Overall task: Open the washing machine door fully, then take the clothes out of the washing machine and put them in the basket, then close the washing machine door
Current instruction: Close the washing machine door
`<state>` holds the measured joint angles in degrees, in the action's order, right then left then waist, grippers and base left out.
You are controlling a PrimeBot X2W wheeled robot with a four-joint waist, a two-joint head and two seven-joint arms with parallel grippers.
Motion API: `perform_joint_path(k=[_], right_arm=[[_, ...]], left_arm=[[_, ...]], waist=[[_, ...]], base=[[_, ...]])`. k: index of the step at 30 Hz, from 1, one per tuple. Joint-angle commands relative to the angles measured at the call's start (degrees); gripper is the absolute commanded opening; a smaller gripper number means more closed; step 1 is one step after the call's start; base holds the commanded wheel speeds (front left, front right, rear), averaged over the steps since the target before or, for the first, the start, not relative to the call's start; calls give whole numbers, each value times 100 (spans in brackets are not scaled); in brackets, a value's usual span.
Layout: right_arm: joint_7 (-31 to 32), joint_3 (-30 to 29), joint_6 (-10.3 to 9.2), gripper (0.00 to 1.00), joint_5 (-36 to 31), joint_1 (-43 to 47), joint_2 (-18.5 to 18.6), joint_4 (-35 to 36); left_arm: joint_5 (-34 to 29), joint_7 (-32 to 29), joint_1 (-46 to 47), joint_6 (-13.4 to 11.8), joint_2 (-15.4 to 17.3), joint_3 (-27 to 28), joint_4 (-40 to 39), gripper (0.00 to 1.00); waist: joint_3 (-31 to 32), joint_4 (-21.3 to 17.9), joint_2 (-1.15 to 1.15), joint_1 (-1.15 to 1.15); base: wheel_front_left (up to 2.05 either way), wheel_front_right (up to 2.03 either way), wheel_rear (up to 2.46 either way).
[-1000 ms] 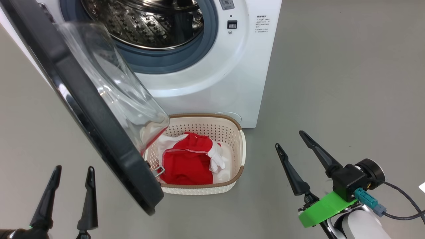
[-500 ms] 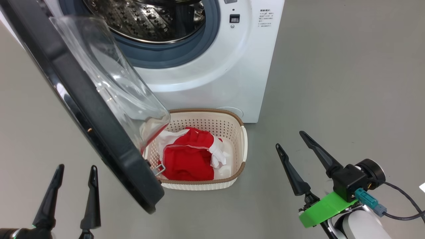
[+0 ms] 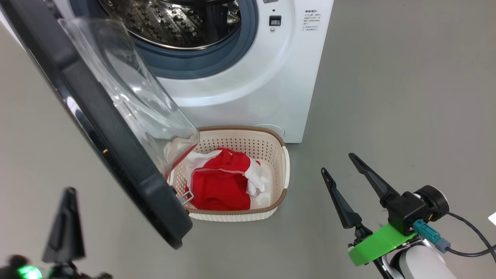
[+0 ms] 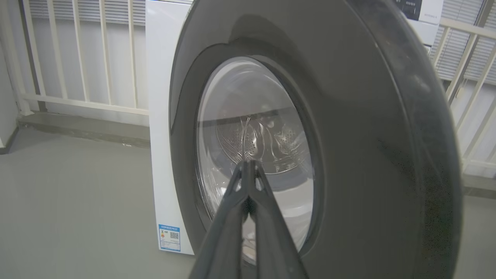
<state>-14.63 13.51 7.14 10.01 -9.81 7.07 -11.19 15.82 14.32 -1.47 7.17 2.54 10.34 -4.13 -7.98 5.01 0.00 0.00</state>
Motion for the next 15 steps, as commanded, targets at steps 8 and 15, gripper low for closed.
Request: perform_joint_path(k=[8, 15], right_arm=[[-37, 112, 35, 100, -8, -102, 14, 102], [-37, 114, 35, 100, 28, -74, 5, 106]], left_arm=[[3719, -17, 796, -113, 35, 292, 129, 0], [6618, -1220, 1132, -683, 34, 505, -445, 0]], waist=[[64, -9, 0, 0], [69, -65, 0, 0]], base=[[0, 0, 0], [0, 0, 0]])
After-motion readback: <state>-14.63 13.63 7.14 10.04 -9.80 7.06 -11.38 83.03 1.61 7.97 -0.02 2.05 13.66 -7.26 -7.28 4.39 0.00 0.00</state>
